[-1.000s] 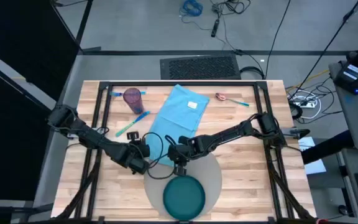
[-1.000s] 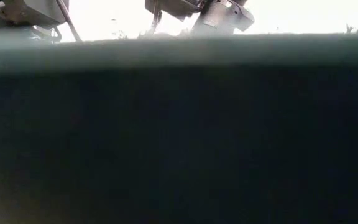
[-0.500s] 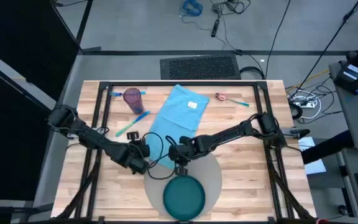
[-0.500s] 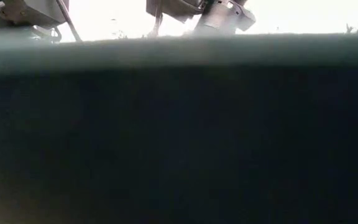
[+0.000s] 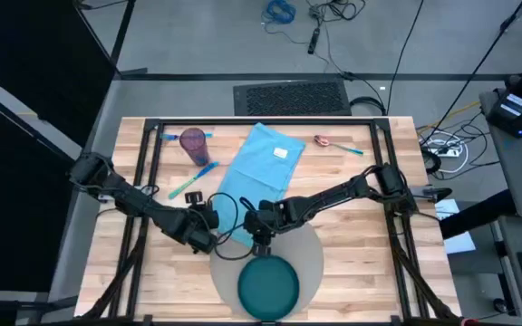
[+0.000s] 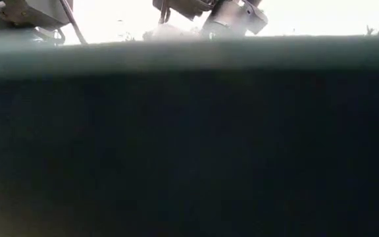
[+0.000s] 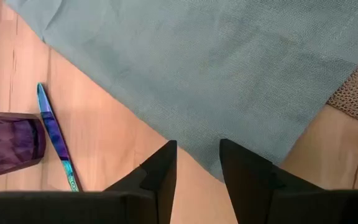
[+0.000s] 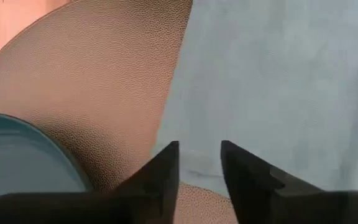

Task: Set table place
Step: Fold the blue napkin

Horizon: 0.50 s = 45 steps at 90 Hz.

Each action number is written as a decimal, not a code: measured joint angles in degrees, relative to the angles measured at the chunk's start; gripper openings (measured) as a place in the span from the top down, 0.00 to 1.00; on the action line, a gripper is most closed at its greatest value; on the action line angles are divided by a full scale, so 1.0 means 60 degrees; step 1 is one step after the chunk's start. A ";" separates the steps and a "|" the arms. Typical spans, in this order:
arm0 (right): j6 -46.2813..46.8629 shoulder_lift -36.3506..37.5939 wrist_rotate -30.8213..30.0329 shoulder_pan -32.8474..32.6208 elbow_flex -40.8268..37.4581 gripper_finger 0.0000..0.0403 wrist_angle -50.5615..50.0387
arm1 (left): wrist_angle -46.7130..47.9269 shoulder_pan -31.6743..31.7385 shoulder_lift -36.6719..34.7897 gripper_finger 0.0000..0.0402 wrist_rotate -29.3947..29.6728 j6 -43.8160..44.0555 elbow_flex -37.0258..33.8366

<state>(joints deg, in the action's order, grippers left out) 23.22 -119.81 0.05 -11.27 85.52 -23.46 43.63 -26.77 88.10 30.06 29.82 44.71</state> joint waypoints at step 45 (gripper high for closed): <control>-0.0208 -0.0350 0.0004 0.0004 0.0002 0.60 -0.0009 | -0.0185 0.0001 0.0001 0.73 -0.0012 -0.0018 0.0000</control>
<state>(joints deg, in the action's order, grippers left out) 21.97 -121.91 0.08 -11.25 85.53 -23.52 42.52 -26.76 88.11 29.99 29.71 44.71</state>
